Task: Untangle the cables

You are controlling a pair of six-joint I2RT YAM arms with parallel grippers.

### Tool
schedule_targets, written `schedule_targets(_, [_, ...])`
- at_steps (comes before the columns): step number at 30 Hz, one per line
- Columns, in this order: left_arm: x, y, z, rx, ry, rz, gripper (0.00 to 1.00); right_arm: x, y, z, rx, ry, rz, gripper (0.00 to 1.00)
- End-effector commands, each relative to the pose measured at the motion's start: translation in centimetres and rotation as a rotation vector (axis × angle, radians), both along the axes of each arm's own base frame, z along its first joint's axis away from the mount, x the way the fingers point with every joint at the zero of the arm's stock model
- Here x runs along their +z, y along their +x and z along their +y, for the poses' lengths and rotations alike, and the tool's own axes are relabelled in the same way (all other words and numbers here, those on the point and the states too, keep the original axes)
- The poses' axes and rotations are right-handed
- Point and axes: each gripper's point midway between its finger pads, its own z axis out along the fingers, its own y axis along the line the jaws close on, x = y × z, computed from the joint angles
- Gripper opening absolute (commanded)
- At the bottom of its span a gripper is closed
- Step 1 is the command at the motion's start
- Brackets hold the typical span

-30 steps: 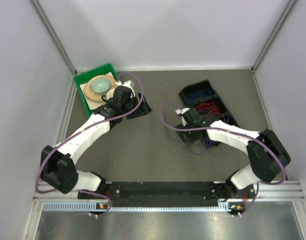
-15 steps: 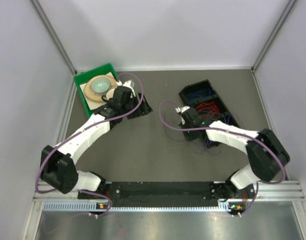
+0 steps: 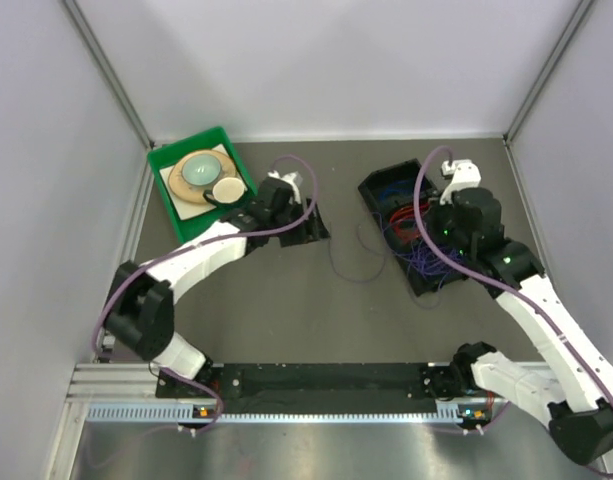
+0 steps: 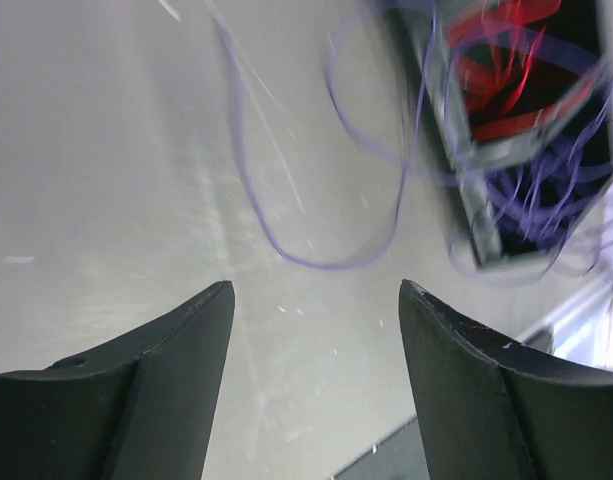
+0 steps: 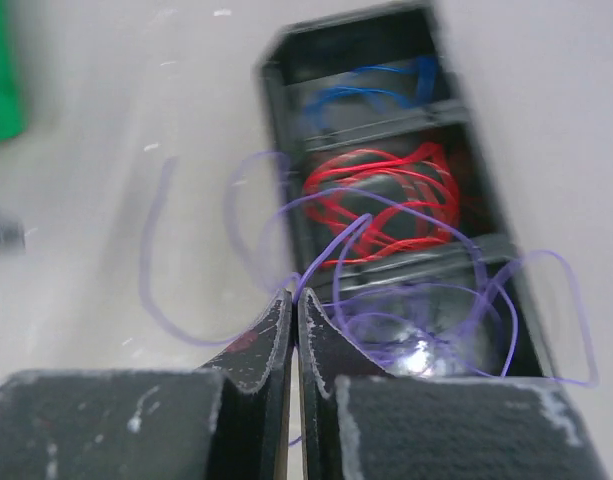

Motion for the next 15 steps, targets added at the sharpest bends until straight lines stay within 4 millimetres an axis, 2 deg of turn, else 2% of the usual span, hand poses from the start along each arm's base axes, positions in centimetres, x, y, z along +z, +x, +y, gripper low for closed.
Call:
schedule_targets(1, [0.1, -1.1, -5.6, -0.150, -0.045, -0.003, 0.71, -2.9, 1.3, -3.0, -0.070, 0.009, 0.072, 0.00])
schedule_targets(7, [-0.8, -2.2, -8.8, -0.233, -0.049, 0.003, 0.72, -9.5, 4.0, -5.6, -0.177, 0.068, 0.187, 0.00])
schedule_targets(8, [-1.8, -2.2, -9.0, -0.243, -0.034, 0.018, 0.73, -10.3, 4.5, -5.6, -0.184, 0.075, 0.193, 0.00])
schedule_targets(9, [-1.9, -2.0, -9.4, -0.255, -0.032, 0.014, 0.73, -11.9, 4.9, -5.7, -0.192, 0.070, 0.227, 0.00])
schedule_targets(10, [-2.1, -1.9, -9.8, -0.267, -0.025, 0.009, 0.74, -12.7, 5.1, -5.9, -0.202, 0.069, 0.241, 0.00])
schedule_targets(11, [-3.8, -1.6, -9.7, -0.271, 0.024, 0.025, 0.74, -13.6, 5.1, -6.1, -0.211, 0.071, 0.261, 0.00])
schedule_targets(12, [-3.3, -0.9, -10.3, -0.281, 0.029, 0.001, 0.75, -14.4, 5.6, -6.2, -0.221, 0.073, 0.262, 0.00])
schedule_targets(13, [-3.4, -0.7, -10.8, -0.292, 0.048, -0.014, 0.75, -14.9, 5.6, -6.2, -0.221, 0.075, 0.274, 0.00])
schedule_targets(15, [-3.9, 1.1, -11.4, -0.282, 0.109, -0.072, 0.75, -15.8, 5.8, -6.4, -0.229, 0.071, 0.288, 0.00])
